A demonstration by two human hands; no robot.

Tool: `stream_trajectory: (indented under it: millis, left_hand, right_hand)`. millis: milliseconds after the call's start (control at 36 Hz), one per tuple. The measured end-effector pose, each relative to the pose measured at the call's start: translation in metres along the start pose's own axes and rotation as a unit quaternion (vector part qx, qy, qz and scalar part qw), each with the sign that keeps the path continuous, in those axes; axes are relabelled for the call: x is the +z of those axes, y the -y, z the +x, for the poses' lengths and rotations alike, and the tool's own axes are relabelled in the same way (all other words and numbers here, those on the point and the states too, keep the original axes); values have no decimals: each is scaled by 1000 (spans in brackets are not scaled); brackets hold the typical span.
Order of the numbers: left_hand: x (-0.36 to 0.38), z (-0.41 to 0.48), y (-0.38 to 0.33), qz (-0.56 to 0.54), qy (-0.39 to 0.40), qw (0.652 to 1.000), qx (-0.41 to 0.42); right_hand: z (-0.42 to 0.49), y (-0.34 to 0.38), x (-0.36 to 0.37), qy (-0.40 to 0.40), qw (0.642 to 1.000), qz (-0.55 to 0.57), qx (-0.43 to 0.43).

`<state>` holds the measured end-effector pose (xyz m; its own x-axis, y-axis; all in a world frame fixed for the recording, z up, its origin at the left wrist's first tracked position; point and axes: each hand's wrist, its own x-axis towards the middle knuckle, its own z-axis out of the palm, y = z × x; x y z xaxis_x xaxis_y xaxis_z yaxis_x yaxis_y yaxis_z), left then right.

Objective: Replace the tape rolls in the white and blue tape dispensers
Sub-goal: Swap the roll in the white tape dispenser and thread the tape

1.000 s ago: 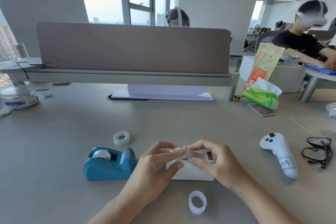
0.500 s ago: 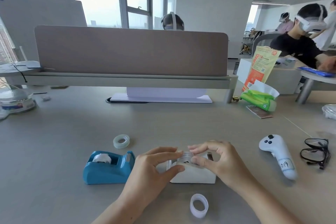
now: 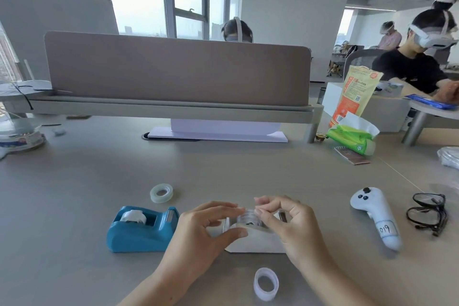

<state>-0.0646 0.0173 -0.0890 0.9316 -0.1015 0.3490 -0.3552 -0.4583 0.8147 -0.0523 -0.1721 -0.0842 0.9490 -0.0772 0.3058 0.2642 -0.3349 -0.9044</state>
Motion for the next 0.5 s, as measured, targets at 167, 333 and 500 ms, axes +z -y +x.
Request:
stream_trajectory:
  millis: [167, 333, 500]
  left_hand:
    - [2, -1, -1, 7, -9, 1000, 8]
    - [5, -2, -2, 12, -20, 1000, 7]
    - [6, -3, -1, 20, -23, 999, 13]
  right_hand:
    - [-4, 2, -1, -34, 997, -59, -29]
    - [-3, 1, -1, -42, 995, -90, -13]
    - [-5, 6, -5, -36, 993, -108, 4]
